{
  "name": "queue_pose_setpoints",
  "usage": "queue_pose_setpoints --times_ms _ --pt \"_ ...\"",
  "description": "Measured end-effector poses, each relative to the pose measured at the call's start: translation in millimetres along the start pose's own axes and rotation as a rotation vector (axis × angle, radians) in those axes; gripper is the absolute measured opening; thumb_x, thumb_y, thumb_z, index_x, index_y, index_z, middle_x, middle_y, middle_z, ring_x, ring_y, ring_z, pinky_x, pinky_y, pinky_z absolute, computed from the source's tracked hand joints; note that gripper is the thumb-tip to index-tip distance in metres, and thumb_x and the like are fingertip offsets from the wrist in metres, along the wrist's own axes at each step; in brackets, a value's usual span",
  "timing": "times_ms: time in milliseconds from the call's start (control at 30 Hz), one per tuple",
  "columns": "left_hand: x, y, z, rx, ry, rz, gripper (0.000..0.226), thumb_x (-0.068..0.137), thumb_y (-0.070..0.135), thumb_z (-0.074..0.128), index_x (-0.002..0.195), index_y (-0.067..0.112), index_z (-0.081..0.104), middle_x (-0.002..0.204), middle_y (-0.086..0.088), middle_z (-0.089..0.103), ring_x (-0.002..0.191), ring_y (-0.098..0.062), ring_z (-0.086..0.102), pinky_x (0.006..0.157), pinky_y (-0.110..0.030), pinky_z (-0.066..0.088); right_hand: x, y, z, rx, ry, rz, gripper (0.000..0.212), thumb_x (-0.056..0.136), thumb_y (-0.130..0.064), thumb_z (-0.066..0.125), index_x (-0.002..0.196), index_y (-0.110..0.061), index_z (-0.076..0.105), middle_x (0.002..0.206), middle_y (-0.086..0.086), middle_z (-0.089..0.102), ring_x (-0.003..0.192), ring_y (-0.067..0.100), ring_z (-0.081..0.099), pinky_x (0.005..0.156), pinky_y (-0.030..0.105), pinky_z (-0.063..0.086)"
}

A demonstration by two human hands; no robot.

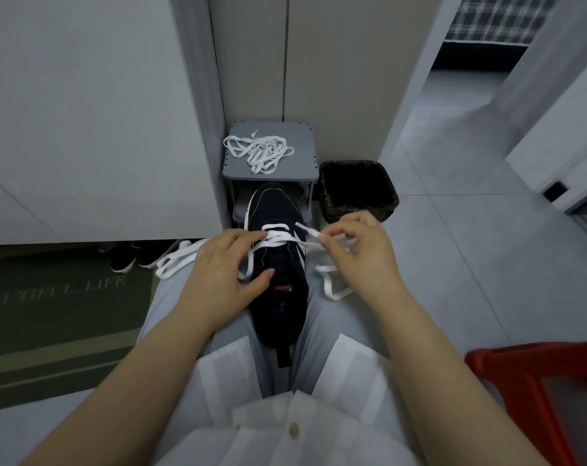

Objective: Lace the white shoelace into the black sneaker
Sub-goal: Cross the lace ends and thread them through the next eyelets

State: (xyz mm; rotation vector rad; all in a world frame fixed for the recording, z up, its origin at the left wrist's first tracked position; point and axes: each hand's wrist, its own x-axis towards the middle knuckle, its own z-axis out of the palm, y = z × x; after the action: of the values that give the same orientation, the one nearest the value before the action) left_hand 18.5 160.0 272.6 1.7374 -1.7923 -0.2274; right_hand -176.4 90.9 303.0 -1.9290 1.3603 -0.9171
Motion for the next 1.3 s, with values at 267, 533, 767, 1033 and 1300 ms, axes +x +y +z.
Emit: queue_pose_setpoints --times_ms 267,533,767,1033,1300 --pt "-1.0 1.9 1.3 -0.043 0.011 -0.005 0.057 0.072 0.052 0.052 0.120 0.020 0.055 0.108 0.002 0.056 0.092 -0.017 0.056 0.089 -0.041 0.044 -7.7 5.5 -8.3 -0.132 -0.325 0.000 0.018 0.074 -0.022 0.076 0.065 -0.030 0.063 0.101 -0.016 0.062 0.099 0.009 0.054 0.091 0.026 0.041" --pt "-1.9 6.2 1.2 -0.251 0.049 -0.099 0.048 0.075 0.047 0.061 0.116 0.024 0.053 0.089 0.015 0.057 0.071 -0.006 0.054 0.076 -0.025 0.045 0.0 -12.8 9.7 -0.194 -0.319 -0.043 0.038 0.096 -0.028 0.045 0.132 -0.017 0.046 0.123 0.003 0.060 0.115 0.019 0.051 0.102 0.027 0.032" --pt "16.3 4.6 -2.5 -0.313 0.083 -0.264 0.010 0.087 0.016 0.059 0.091 0.023 0.066 0.081 0.004 0.065 0.068 -0.012 0.059 0.067 -0.024 0.046 7.4 -11.0 21.4 -0.182 -0.160 -0.001 0.017 0.092 -0.029 0.052 0.089 -0.019 0.065 0.075 -0.002 0.067 0.070 0.011 0.059 0.068 0.029 0.046" --pt "34.3 4.5 -4.3 -0.359 -0.034 -0.348 0.008 0.081 0.010 0.067 0.081 0.015 0.062 0.073 0.001 0.061 0.059 -0.015 0.051 0.064 -0.030 0.047 25.2 -13.2 34.6 -0.053 -0.167 0.075 0.005 0.078 -0.023 0.071 0.074 -0.024 0.068 0.071 -0.009 0.065 0.068 0.006 0.058 0.071 0.027 0.051" --pt "29.9 2.3 2.5 -0.346 0.037 -0.282 0.008 0.079 0.016 0.069 0.081 0.020 0.063 0.075 0.008 0.057 0.064 -0.008 0.051 0.063 -0.013 0.041 25.2 -13.7 45.2 -0.297 -0.224 -0.076 0.011 0.089 -0.022 0.058 0.089 -0.014 0.065 0.096 0.003 0.063 0.097 0.023 0.049 0.087 0.038 0.042"
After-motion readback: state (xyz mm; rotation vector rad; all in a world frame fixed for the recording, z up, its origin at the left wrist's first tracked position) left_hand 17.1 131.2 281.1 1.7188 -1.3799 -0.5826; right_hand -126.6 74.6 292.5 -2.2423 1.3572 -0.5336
